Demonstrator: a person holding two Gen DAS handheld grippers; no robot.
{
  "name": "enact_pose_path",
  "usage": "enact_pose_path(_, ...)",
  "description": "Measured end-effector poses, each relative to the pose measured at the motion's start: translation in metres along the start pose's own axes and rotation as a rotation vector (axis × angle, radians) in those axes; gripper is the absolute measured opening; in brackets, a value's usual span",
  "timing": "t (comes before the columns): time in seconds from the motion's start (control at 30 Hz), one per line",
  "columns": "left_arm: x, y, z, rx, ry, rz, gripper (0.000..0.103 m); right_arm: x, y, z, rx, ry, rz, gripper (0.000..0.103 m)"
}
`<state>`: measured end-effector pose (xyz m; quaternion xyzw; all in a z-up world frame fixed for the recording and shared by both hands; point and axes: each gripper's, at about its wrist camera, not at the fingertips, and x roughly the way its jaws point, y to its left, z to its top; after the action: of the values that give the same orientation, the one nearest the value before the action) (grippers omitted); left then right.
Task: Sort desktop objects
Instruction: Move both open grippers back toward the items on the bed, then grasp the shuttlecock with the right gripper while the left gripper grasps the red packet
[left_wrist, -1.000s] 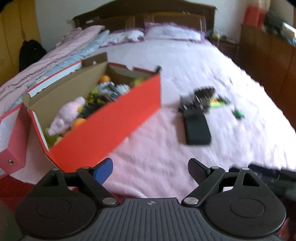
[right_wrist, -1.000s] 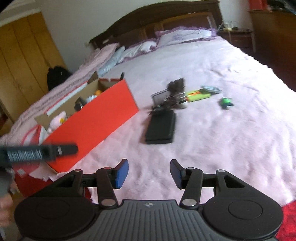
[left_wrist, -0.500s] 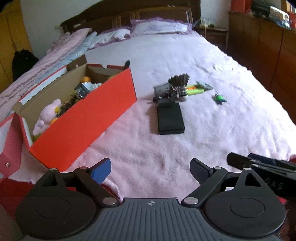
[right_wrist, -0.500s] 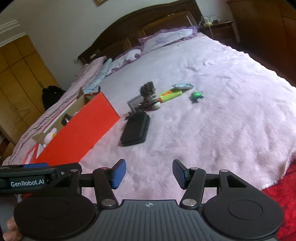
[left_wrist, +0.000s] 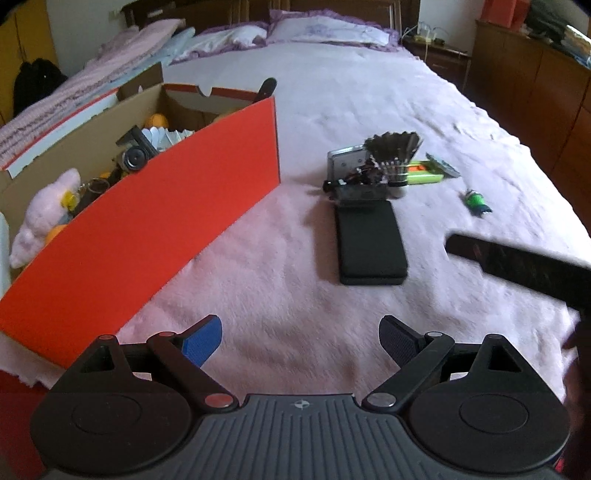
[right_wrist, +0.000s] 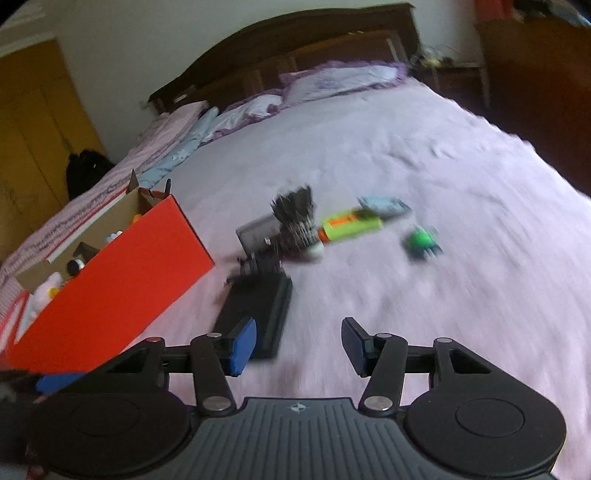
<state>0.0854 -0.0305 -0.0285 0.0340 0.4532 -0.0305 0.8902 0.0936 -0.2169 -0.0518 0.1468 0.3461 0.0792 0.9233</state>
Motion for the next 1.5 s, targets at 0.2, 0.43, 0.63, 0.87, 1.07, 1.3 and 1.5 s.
enact_pose_path(0.2,0.026,0.010,0.019,-0.016,0.000,-0.025,0.093,0.055,0.010,0.039,-0.084,0.005,0.000,0.054)
enact_pose_path(0.43,0.049,0.008,0.054,-0.025,-0.053,-0.049,0.093,0.119,0.011,0.065,-0.149,0.040,-0.055,0.054)
enact_pose_path(0.63,0.058,0.008,0.063,-0.055,-0.060,-0.051,0.093,0.148,0.011,0.072,-0.170,0.051,-0.066,0.042)
enact_pose_path(0.87,0.062,0.001,0.069,-0.037,-0.074,-0.057,0.093,0.117,-0.002,0.065,-0.082,0.020,-0.062,0.029)
enact_pose_path(1.07,0.085,-0.024,0.094,0.023,-0.087,-0.080,0.093,0.061,-0.028,0.040,0.017,0.013,-0.071,0.029)
enact_pose_path(1.3,0.136,-0.049,0.117,0.069,0.000,-0.059,0.089,0.019,-0.043,-0.008,0.086,0.072,-0.102,0.029)
enact_pose_path(1.5,0.133,-0.042,0.111,0.025,0.003,-0.137,0.054,0.013,-0.044,-0.033,0.111,0.103,-0.104,0.028)
